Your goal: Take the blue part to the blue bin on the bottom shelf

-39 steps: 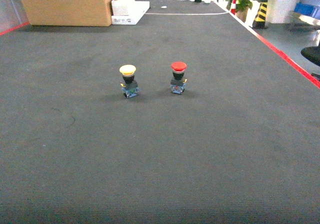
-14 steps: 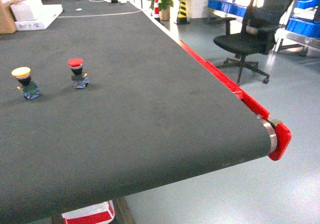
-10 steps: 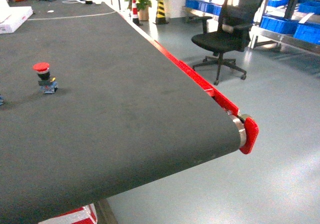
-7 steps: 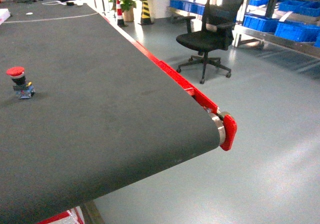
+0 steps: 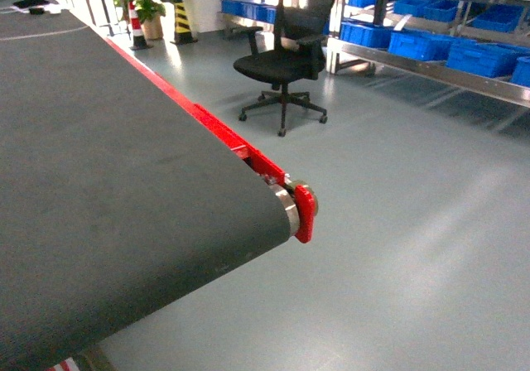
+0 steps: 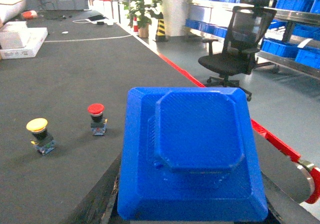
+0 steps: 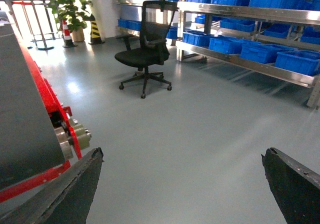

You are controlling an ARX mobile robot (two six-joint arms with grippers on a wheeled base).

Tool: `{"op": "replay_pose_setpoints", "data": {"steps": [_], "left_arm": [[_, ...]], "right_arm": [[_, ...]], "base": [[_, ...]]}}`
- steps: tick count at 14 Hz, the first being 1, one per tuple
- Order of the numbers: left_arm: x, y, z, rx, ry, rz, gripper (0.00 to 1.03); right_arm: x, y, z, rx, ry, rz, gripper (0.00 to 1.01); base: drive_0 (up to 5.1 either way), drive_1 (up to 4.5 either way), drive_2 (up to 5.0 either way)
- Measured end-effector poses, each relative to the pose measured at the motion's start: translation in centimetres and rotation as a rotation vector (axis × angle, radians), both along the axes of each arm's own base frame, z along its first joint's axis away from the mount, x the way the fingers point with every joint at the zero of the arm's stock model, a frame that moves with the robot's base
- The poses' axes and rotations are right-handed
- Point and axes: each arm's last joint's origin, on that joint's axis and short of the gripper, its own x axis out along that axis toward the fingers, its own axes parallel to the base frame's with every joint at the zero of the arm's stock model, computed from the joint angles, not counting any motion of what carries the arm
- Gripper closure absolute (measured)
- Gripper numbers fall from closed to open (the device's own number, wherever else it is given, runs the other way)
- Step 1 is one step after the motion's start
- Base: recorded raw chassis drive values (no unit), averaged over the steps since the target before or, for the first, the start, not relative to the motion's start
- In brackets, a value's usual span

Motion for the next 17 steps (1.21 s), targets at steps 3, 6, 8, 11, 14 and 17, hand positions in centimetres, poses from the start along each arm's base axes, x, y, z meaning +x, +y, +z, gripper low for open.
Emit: {"op": "replay_pose_setpoints", "data": {"steps": [3,6,8,11,14,17], "left_arm": [[0.0,0.0,0.0,0.0,0.0,0.0,0.6],[0.0,0.0,0.0,0.0,0.0,0.0,0.6],[0.0,0.0,0.0,0.0,0.0,0.0,0.6],[0.0,0.0,0.0,0.0,0.0,0.0,0.6],[0.0,0.0,0.0,0.0,0.0,0.0,0.6],[0.0,0.0,0.0,0.0,0.0,0.0,0.6]], "right_arm": [[0.0,0.0,0.0,0.0,0.0,0.0,0.03],[0.0,0.0,0.0,0.0,0.0,0.0,0.03],[0.0,0.0,0.0,0.0,0.0,0.0,0.03],[0.0,0.0,0.0,0.0,0.0,0.0,0.03],[0.0,0.0,0.0,0.0,0.0,0.0,0.03],[0.0,0.0,0.0,0.0,0.0,0.0,0.03]], "base": [[-1.6,-1.56,-1.6],[-1.6,-1.58,-1.6],[-1.6,-1.61,-1.6],[-1.7,-1.66,-1.7],[-1.6,-1.55,-1.6],[-1.5,-1.55,-1.5]]}}
